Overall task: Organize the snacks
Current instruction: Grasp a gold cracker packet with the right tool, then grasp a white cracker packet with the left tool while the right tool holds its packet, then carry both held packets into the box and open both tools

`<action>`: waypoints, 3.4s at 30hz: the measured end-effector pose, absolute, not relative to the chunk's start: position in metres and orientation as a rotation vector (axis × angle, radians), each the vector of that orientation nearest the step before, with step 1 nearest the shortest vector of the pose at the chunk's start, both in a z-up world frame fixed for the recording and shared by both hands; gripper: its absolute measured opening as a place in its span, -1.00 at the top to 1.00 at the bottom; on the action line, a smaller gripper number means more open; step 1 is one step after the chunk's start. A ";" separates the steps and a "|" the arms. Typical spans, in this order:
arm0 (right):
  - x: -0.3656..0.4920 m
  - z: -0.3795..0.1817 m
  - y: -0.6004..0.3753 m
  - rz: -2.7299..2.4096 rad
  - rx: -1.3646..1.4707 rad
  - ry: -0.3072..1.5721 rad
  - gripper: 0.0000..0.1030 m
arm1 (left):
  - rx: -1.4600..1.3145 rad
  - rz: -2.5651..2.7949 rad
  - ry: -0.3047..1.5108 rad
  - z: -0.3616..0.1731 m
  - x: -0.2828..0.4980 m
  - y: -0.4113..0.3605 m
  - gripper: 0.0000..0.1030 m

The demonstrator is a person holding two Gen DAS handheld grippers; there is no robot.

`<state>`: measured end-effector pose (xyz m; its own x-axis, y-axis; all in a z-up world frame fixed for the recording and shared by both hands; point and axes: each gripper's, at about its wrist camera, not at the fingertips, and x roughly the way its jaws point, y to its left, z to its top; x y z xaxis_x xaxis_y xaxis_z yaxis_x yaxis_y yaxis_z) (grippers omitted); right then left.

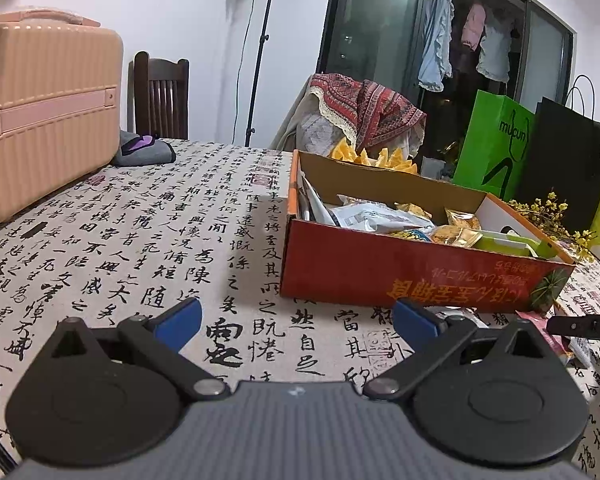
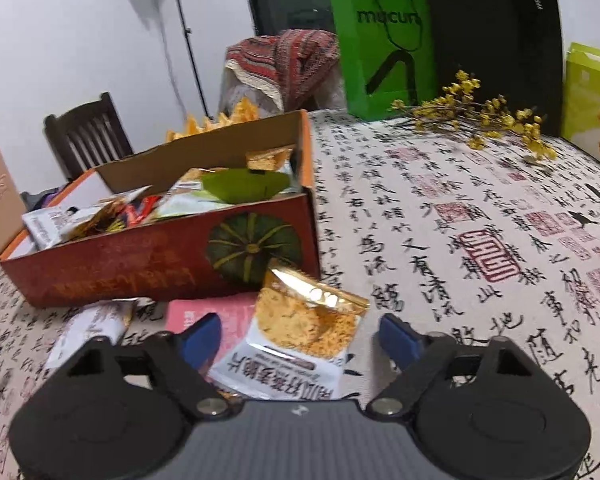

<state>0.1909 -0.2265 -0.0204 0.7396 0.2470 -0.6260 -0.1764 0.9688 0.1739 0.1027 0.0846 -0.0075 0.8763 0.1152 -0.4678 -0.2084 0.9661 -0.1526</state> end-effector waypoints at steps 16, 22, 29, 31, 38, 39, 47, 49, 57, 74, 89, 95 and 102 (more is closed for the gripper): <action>0.163 -0.009 -0.226 0.267 0.085 0.512 0.11 | -0.152 0.246 0.502 -0.002 0.107 0.076 -1.00; 0.160 -0.004 -0.230 0.281 0.097 0.478 0.11 | -0.135 0.192 0.519 0.012 0.115 0.051 -1.00; 0.154 -0.004 -0.229 0.291 0.093 0.461 0.11 | -0.128 0.111 0.590 0.016 0.139 0.009 -1.00; 0.154 -0.005 -0.229 0.293 0.095 0.458 0.11 | -0.124 0.097 0.615 0.013 0.148 -0.002 -1.00; 0.154 -0.005 -0.233 0.289 0.114 0.463 0.11 | -0.081 0.133 0.714 -0.002 0.181 -0.036 -1.00; 0.154 -0.005 -0.233 0.288 0.117 0.464 0.11 | -0.078 0.133 0.725 -0.005 0.185 -0.039 -1.00; 0.156 -0.007 -0.235 0.301 0.136 0.475 0.11 | -0.050 0.176 0.797 -0.028 0.199 -0.053 -1.00; 0.157 -0.007 -0.236 0.303 0.142 0.478 0.11 | -0.062 0.180 0.796 -0.029 0.198 -0.051 -0.99; 0.160 -0.009 -0.237 0.300 0.148 0.493 0.11 | -0.083 0.150 0.757 -0.021 0.182 -0.044 -0.15; 0.143 -0.006 -0.234 0.294 0.115 0.464 0.10 | -0.111 0.076 0.654 0.005 0.137 -0.018 -0.12; 0.123 0.048 -0.222 0.320 0.089 0.314 0.11 | -0.123 0.010 0.458 0.071 0.120 -0.010 -0.13; 0.153 0.065 -0.207 0.312 0.087 0.308 0.10 | -0.141 0.018 0.406 0.091 0.139 -0.003 -0.13; 0.197 0.079 -0.188 0.319 0.085 0.326 0.11 | -0.168 0.053 0.403 0.100 0.182 0.008 -0.13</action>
<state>0.1972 -0.1876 0.0792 0.8980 0.3211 -0.3008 -0.2938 0.9465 0.1334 0.1818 0.0078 0.1004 0.9187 0.0175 -0.3946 -0.0841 0.9848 -0.1521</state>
